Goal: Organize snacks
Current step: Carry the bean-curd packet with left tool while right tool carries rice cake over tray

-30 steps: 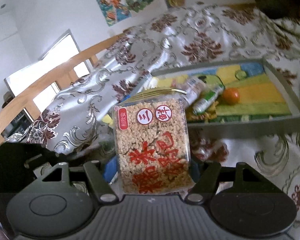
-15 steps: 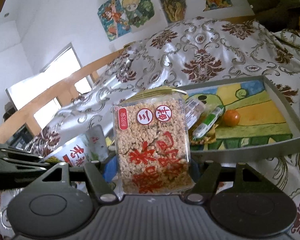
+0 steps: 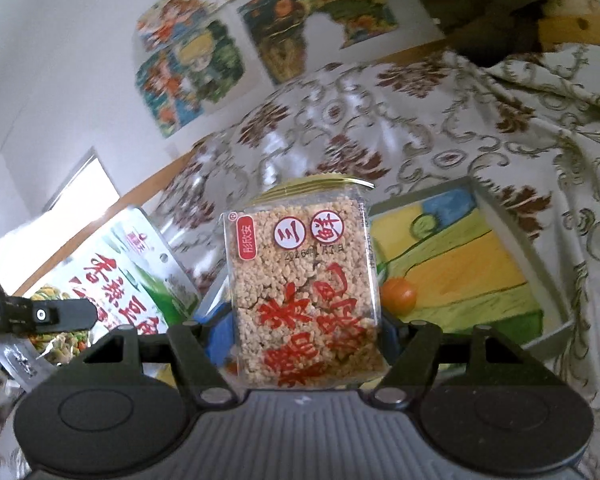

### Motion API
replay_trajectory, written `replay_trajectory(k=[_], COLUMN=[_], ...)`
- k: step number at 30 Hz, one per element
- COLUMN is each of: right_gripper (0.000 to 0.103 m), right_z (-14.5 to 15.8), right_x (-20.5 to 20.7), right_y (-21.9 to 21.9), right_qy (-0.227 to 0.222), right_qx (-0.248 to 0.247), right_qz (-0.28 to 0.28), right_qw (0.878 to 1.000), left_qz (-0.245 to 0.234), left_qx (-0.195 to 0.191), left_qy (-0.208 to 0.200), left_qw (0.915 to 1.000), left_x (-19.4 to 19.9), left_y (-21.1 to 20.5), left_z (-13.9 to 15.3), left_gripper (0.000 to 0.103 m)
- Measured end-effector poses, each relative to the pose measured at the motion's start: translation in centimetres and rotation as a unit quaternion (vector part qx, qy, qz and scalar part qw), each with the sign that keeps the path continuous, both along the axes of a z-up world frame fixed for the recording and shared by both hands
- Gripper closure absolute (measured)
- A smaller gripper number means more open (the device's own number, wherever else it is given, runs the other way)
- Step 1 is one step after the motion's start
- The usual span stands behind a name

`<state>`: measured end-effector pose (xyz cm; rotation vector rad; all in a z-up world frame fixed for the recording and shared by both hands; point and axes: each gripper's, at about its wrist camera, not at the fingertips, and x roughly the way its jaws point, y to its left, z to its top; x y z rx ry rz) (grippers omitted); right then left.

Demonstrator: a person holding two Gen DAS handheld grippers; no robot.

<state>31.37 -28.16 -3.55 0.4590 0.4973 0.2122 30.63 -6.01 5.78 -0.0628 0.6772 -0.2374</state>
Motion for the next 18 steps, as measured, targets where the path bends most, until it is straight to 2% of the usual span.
replay_trajectory(k=[9,18], right_gripper=[0.029,0.029], right_z=[-1.6,-3.4], right_x=[3.8,4.9], right_y=[-3.9,-4.3], right_qy=[0.025,0.065], right_qx=[0.026,-0.001], right_qz=[-0.067,-0.079], right_qw=[0.997,0.995], left_qz=[-0.004,-0.002], left_qx=[-0.044,-0.079], left_qy=[-0.016,0.005], left_qw=[0.9989,0.9968], left_x=[6.4,9.4], left_y=[-4.5,-6.7], left_z=[-2.5,-5.8], left_gripper=[0.101,0.101])
